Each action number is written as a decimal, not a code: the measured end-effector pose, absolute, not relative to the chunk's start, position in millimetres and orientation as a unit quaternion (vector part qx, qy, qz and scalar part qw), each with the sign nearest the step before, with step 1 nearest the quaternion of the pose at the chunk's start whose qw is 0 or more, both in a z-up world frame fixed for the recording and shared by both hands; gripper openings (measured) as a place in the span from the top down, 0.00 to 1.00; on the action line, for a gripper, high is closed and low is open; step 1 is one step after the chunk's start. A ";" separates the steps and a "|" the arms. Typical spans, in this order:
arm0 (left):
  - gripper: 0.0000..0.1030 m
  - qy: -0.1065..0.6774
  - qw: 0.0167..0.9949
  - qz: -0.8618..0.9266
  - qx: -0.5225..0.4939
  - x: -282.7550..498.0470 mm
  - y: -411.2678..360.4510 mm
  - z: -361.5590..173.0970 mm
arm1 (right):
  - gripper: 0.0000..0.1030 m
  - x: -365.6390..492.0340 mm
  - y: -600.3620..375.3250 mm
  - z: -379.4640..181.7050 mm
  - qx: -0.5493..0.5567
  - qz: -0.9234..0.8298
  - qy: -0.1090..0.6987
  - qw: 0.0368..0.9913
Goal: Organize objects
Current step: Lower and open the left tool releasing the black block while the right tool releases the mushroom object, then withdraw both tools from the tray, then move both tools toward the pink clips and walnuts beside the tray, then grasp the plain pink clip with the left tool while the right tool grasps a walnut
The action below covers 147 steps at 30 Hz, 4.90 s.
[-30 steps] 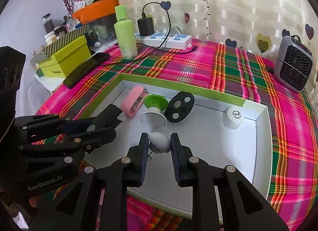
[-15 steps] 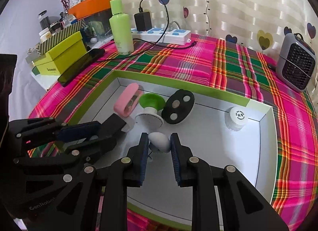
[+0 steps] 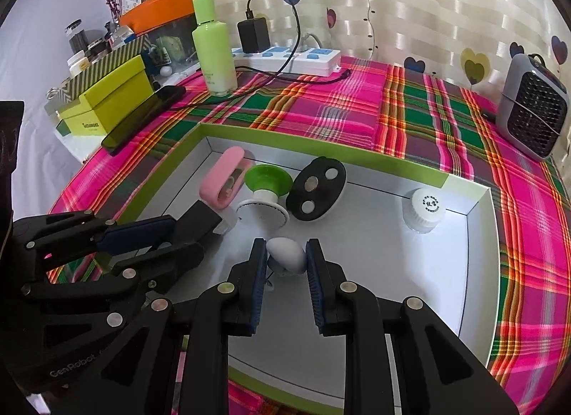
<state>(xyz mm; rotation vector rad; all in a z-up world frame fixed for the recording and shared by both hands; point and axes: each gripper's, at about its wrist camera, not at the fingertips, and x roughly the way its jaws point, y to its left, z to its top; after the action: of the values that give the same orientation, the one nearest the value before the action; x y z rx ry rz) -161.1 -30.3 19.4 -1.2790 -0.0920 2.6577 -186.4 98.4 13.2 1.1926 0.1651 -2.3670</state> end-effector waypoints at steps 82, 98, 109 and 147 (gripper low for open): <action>0.49 -0.045 0.117 0.906 -0.404 -50.5 -20.4 18.2 | 0.49 -34.8 178.6 18.2 0.395 -0.904 -0.031 0.160; 0.49 -0.008 0.130 0.901 -0.414 -75.0 -4.3 16.6 | 0.49 -45.3 158.8 5.3 0.430 -0.881 -0.012 0.198; 0.50 0.001 0.125 0.897 -0.425 -85.6 2.6 7.9 | 0.49 -47.8 151.9 5.7 0.431 -0.882 0.024 0.189; 0.84 0.000 0.120 0.899 -0.420 -83.0 5.5 8.8 | 0.67 -44.8 155.9 8.1 0.421 -0.887 0.018 0.189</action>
<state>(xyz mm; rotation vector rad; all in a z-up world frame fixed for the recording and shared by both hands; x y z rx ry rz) -83.0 5.5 8.8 -1.2286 -0.0010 2.6288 -44.8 155.9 8.1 1.1842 0.0519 -2.4930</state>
